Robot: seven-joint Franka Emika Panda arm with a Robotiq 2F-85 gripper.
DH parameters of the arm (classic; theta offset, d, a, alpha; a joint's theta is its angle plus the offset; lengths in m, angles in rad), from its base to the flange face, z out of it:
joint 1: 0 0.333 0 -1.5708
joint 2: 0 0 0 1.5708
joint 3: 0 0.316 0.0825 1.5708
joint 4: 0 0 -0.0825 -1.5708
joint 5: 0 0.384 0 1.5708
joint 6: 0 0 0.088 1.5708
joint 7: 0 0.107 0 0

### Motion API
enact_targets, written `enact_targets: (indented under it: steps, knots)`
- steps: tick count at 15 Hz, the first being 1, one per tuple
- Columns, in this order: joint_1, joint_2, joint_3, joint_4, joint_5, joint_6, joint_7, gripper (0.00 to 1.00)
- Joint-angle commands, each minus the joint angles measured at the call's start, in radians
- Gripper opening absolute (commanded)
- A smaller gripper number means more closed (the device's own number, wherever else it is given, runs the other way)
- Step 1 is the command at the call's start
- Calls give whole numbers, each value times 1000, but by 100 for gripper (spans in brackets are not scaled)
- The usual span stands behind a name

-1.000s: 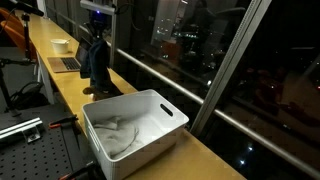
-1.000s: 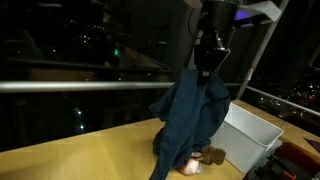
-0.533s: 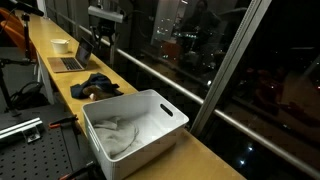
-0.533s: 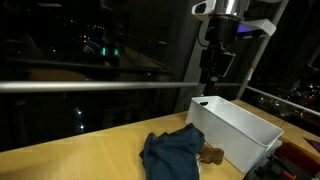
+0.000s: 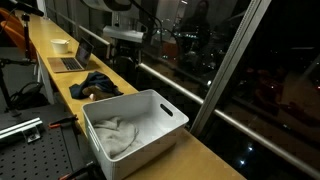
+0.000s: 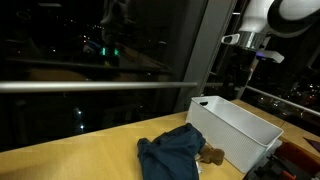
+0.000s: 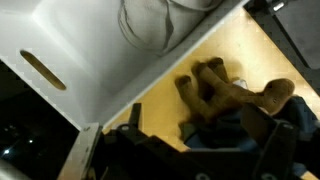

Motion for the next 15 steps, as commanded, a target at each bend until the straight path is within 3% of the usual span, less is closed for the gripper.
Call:
enact_targets:
  steps: [1, 7, 15]
  knots:
    - [-55, -32, -65, -119, 0, 101, -40, 100]
    - [-131, 30, -132, -231, 39, 242, -85, 100]
    - [-184, 143, -123, -268, 95, 344, -107, 100]
